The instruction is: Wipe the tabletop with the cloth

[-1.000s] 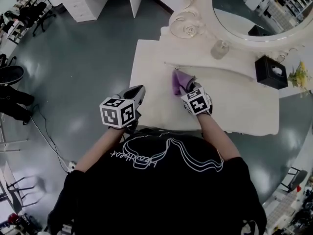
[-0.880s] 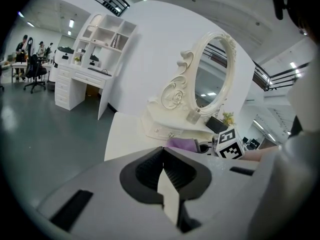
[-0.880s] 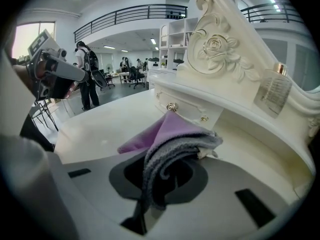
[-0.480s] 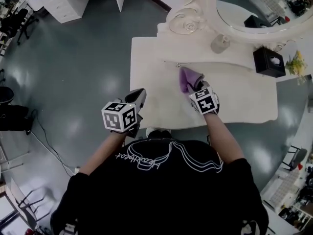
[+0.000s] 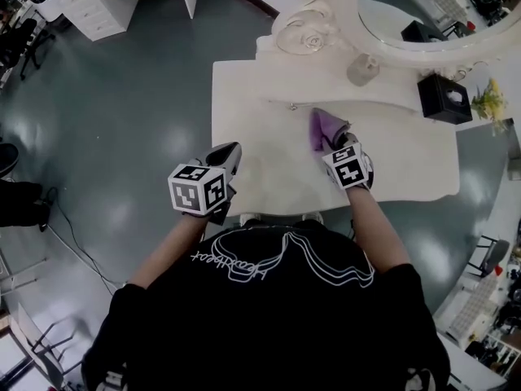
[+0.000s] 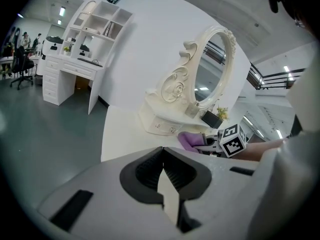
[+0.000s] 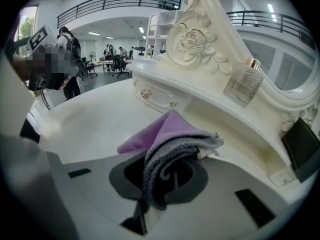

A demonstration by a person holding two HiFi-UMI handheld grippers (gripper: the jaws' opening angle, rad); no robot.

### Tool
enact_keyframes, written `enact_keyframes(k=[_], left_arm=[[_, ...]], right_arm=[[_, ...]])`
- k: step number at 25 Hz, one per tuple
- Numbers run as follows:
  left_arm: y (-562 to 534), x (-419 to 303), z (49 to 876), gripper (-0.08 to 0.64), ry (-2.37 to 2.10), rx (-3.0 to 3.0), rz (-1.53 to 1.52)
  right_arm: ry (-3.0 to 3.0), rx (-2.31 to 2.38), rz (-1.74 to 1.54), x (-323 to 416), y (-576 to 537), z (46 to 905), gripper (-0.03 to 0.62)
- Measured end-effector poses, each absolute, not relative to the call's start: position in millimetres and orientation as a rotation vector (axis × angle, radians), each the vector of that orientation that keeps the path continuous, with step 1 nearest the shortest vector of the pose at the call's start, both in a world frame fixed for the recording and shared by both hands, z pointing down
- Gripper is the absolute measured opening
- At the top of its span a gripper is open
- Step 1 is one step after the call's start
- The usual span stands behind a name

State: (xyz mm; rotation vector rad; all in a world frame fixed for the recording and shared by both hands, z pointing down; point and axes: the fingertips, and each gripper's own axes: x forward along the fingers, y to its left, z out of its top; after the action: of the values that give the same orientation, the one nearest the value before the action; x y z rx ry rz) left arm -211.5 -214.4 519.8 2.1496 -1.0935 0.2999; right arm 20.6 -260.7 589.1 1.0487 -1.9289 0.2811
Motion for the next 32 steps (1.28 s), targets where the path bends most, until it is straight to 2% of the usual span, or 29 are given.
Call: enact_keyframes(k=[32], left_arm=[[-203.2, -77.9, 488.3, 0.005, -1.186, 2.141, 0.303]], right_arm=[[-1.974, 0.957, 0.253, 139.5, -268.3, 589.1, 0.046]])
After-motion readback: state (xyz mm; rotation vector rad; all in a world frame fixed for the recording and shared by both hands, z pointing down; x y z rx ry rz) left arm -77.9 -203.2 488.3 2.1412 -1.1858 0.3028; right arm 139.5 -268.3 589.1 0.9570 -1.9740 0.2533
